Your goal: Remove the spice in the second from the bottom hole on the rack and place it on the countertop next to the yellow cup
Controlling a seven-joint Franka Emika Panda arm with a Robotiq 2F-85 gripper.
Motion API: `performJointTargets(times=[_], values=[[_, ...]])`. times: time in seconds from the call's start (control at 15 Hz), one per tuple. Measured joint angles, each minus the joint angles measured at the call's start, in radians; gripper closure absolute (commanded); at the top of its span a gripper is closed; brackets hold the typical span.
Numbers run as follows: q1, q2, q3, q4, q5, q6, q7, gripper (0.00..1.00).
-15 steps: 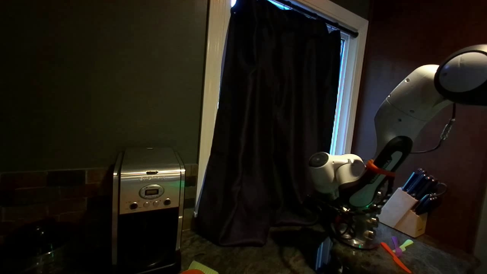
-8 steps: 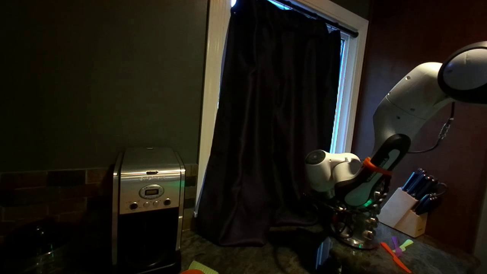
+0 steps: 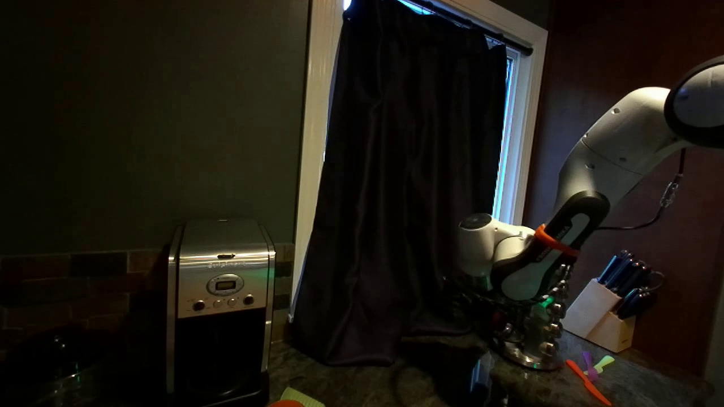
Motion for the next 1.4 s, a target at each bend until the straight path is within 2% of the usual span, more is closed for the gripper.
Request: performJointTargets(times=[0.13, 0.4, 0.67, 1.07, 1.4], values=[[-0.003, -0.013, 0.013, -0.021, 0.155, 0.030, -0.159, 0.75], [-0.025, -0.037, 0.067, -0.044, 0.483, 0.014, -0.470, 0.75], [-0.026, -0.086, 0.073, -0.034, 0.776, -0.111, -0.749, 0.75], [-0.026, -0.149, 0.026, 0.034, 1.003, -0.375, -0.990, 0.75], [-0.026, -0.144, 0.008, 0.088, 1.155, -0.530, -1.132, 0.75]])
